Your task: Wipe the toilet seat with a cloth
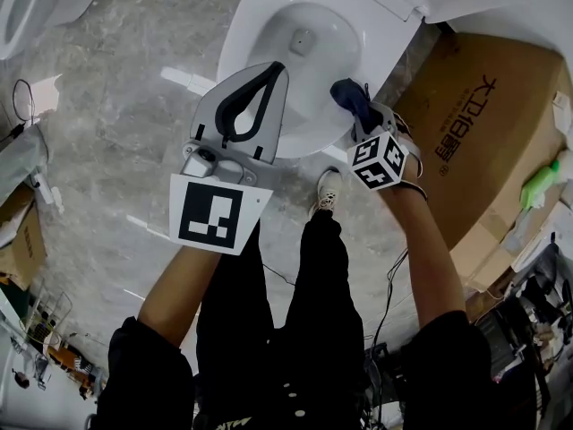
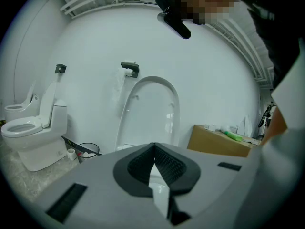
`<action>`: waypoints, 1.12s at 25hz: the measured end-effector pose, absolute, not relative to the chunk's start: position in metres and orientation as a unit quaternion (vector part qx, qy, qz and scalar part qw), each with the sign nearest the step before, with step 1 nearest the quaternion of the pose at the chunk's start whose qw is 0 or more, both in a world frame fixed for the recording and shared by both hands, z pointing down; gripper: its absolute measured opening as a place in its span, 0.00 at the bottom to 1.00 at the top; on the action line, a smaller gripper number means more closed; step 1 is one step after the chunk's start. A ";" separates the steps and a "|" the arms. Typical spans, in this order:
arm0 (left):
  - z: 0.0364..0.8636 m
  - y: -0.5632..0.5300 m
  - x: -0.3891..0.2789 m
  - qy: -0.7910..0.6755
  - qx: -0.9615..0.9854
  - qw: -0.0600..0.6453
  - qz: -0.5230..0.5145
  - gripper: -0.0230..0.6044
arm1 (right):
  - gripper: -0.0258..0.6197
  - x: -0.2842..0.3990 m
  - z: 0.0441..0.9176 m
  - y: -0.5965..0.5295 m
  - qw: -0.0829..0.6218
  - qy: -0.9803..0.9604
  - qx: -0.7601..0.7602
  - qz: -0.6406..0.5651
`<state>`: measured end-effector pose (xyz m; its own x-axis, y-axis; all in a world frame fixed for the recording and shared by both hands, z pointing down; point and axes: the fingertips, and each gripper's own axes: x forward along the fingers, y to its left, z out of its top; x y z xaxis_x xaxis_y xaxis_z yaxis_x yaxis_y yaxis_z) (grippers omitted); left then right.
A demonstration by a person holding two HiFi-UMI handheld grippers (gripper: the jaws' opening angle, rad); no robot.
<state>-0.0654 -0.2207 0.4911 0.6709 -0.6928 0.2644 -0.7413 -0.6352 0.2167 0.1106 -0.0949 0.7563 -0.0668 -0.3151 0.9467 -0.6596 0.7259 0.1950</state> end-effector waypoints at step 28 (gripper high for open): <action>0.496 -0.212 -0.106 -0.430 0.885 0.160 0.086 0.05 | 0.14 0.001 0.759 -0.023 0.545 -0.740 0.342 0.196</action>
